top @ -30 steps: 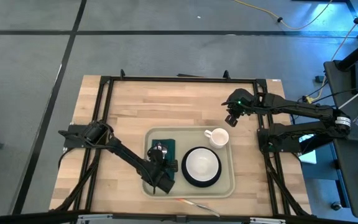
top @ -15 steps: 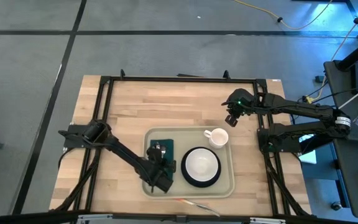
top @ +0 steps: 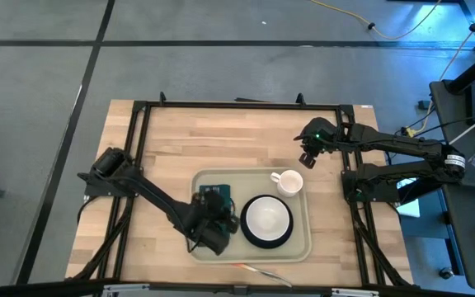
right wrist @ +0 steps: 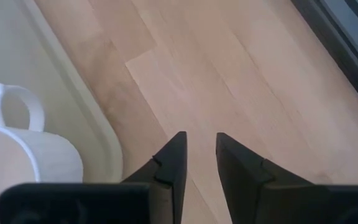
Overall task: Set up tray
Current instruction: Put the orange knife on the green napkin
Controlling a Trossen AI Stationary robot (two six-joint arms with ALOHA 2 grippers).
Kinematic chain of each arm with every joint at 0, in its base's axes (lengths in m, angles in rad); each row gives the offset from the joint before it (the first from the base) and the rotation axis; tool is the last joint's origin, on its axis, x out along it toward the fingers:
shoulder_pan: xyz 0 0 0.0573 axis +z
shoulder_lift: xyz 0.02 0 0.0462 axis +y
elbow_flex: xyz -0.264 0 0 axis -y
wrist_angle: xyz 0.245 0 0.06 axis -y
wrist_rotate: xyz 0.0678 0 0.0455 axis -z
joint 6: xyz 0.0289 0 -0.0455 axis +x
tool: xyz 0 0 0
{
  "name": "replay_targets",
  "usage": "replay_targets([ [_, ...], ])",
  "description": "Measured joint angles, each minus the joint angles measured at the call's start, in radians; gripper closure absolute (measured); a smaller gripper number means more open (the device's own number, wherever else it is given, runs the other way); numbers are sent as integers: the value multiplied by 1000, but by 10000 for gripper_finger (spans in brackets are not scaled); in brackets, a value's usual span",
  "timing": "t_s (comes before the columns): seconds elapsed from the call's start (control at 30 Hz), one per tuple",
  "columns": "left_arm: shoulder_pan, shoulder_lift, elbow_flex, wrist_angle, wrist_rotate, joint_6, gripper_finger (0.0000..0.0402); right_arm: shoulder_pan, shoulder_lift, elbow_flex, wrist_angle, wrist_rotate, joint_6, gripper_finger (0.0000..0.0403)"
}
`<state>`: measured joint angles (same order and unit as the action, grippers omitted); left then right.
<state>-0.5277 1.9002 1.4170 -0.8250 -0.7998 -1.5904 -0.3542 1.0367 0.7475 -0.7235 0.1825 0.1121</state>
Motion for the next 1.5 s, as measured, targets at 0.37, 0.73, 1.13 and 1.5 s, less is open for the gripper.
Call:
replay_targets([
  [0.37, 39, -18, 1, 528, 276, 930, 275, 28, 0, 17, 7, -132, -36, 313],
  [0.73, 47, -16, 1, 567, 349, 1152, 274, 293, -1, 218, 76, -188, -33, 313],
  [1.13, 47, -16, 1, 567, 348, 1256, 274, 469, -1, 297, 298, -379, -32, 236],
  [1.5, 27, -16, 1, 564, 372, 1255, 274, 666, 0, 297, 386, -442, 71, 124],
])
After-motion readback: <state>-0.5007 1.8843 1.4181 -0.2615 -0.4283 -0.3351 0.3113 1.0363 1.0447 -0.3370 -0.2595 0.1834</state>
